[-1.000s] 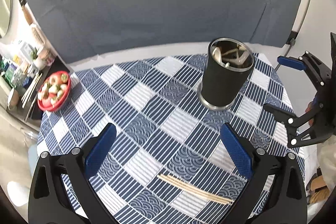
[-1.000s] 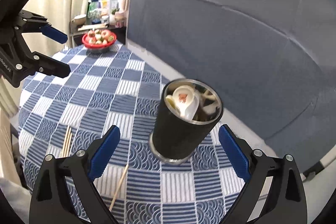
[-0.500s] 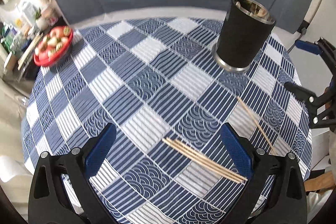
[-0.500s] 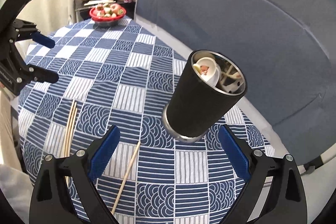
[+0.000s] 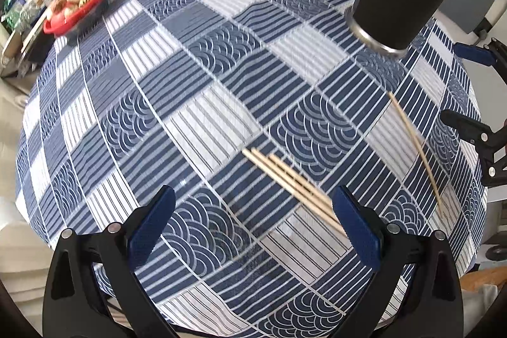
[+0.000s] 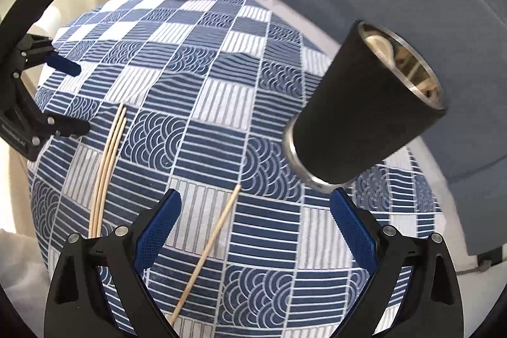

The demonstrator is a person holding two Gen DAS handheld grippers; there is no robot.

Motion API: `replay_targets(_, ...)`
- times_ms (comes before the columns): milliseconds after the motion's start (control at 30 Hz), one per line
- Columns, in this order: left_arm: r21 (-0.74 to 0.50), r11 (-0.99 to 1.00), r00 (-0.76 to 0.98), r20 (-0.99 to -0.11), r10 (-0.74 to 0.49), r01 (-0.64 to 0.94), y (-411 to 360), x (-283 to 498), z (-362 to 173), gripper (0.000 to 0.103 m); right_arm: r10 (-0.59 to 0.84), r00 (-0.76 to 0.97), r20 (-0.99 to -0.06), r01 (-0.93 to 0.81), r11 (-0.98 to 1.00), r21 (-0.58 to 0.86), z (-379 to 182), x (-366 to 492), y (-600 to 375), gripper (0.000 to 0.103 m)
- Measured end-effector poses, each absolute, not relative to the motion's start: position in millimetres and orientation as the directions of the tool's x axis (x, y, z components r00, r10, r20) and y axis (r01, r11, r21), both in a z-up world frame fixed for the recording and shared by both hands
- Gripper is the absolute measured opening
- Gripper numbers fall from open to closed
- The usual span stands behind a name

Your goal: Organize utensils

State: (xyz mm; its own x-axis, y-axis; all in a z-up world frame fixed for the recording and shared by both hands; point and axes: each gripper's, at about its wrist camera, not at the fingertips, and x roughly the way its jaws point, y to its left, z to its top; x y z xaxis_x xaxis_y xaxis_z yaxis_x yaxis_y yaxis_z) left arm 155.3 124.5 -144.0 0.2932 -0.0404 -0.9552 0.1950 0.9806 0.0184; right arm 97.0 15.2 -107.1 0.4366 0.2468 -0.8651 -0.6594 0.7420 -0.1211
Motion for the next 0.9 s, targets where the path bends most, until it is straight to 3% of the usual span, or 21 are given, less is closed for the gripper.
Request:
replay_targets(300,0.037,0.994,0.226,-0.974,0.014,0.101,130.0,148.0,-173.6,0.097,0.215,0.36,-0.908,-0.667,0.74,-0.09,-142.8,103.0,27.8,0.09)
replay_targets(633,-0.021,1.0,0.184,-0.983,-0.019,-0.01,136.2,146.7,-187.6,0.097,0.156,0.269,-0.95,-0.611,0.79,-0.044,-179.8,100.5,22.8,0.091)
replay_targets(900,0.0,0.996,0.14,-0.99,0.013,-0.09,137.9,150.3,-200.1,0.097,0.207,0.244,-0.947,-0.54,0.84,0.045,-186.8,104.3,4.4,0.095)
